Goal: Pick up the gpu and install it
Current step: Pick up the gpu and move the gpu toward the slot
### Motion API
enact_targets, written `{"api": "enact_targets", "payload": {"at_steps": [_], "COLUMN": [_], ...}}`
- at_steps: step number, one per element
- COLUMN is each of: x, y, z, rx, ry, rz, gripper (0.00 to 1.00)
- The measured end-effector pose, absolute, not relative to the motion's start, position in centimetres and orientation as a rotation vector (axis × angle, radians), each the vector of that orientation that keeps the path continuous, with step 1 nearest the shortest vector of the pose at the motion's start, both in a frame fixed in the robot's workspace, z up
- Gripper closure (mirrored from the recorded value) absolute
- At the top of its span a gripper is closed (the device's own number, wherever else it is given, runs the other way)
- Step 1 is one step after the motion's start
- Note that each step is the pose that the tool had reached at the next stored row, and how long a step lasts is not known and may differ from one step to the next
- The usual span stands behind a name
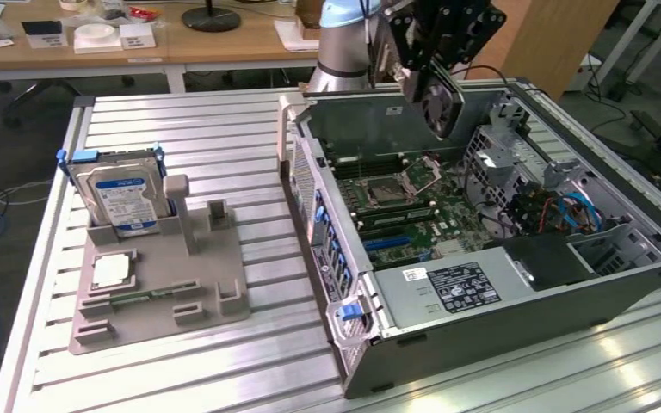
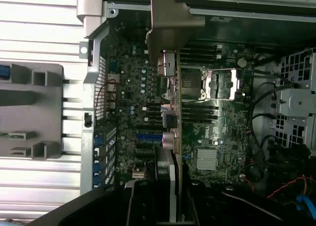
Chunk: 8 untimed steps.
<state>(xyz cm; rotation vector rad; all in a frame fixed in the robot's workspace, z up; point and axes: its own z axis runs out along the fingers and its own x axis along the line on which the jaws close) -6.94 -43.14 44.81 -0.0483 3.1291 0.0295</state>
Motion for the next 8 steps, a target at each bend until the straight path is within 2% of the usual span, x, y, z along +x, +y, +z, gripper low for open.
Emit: {"api": "enact_targets", "payload": {"at_steps": [8], "x": [-4.0], "y": [-43.1], "z": [44.7], "rx": [-0.049], "ry": [3.129], "rz": [0.030], "gripper": [0.72]}}
